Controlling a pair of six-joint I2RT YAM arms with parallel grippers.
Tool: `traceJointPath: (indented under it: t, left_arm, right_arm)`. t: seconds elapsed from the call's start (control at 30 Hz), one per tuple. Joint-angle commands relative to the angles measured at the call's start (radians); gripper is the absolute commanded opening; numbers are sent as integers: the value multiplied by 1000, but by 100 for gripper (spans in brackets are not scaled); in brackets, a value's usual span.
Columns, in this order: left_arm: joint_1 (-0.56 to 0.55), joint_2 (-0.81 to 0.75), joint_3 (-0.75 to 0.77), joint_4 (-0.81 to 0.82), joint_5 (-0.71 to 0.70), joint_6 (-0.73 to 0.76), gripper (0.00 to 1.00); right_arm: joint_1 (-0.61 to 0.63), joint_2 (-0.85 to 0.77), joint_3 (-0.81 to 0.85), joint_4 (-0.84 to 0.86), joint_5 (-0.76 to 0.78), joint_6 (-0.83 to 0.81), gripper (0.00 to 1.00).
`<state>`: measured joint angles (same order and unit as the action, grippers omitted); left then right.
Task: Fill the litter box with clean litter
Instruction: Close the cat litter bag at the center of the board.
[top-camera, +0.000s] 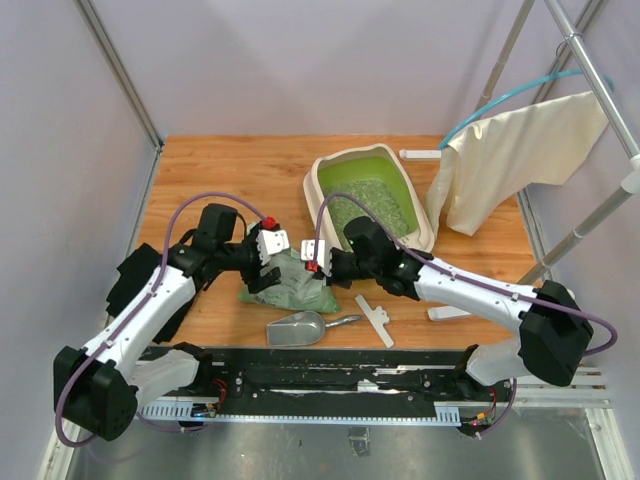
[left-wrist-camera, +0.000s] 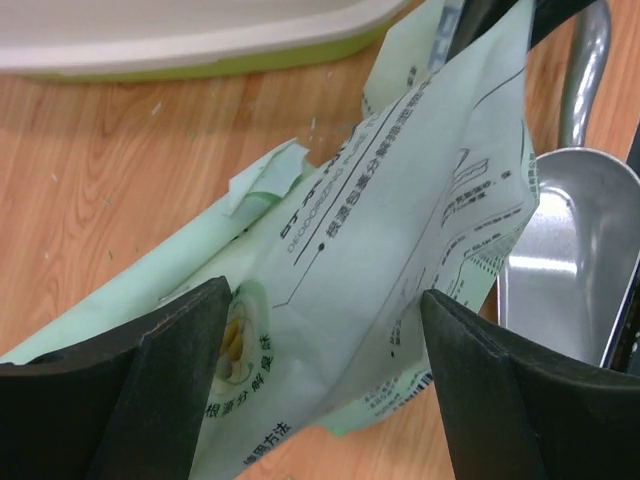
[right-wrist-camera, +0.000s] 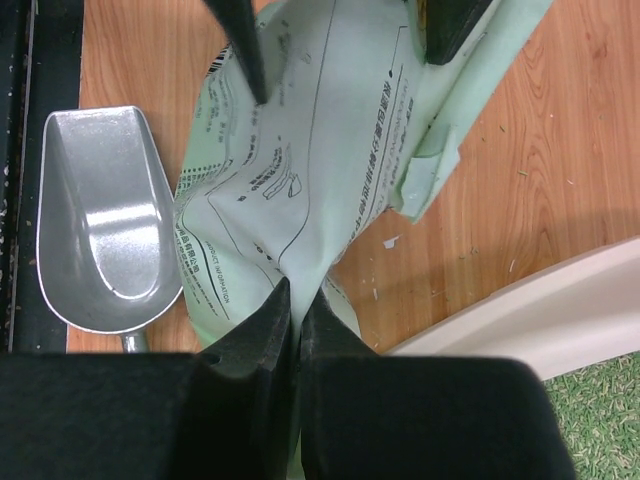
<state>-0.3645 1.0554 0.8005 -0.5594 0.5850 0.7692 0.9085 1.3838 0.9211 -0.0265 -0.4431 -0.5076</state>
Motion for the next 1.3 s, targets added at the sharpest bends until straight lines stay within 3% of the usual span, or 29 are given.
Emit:
traceJointPath:
  t: [0.0, 0.13, 0.2, 0.23, 0.3, 0.4, 0.47, 0.73, 0.97, 1.27]
  left_arm:
    - [4, -22, -16, -155, -213, -33, 71]
    - [4, -88, -64, -113, -288, -87, 30]
    - [3, -119, -73, -110, -269, -102, 3]
    - [3, -135, -76, -111, -257, -109, 1]
    - [3, -166, -82, -115, -218, -103, 1]
    - [3, -218, -88, -116, -216, -83, 1]
    - [4, -254, -82, -116, -233, -77, 1]
    - [4, -363, -84, -63, -249, -80, 1]
    - [4, -418, -126, 22, -240, -111, 0]
    - [3, -455, -128, -16, -296, -98, 0]
  right_arm:
    - [-13, -57, -10, 42, -25, -35, 1]
    - [-14, -59, -10, -5, -30, -50, 1]
    - [-13, -60, -6, -51, -36, -56, 2]
    - [-9, -61, -5, -74, -37, -57, 3]
    - [-10, -68, -7, -108, -34, -37, 11]
    - [-9, -68, 13, -156, -18, 5, 41]
    - [-10, -49, 62, -189, -34, 26, 54]
    - [34, 106, 302, -175, -91, 255, 70]
    - [86, 303, 368, -107, -25, 364, 71]
    - [-9, 237, 311, -382, 52, 89, 39]
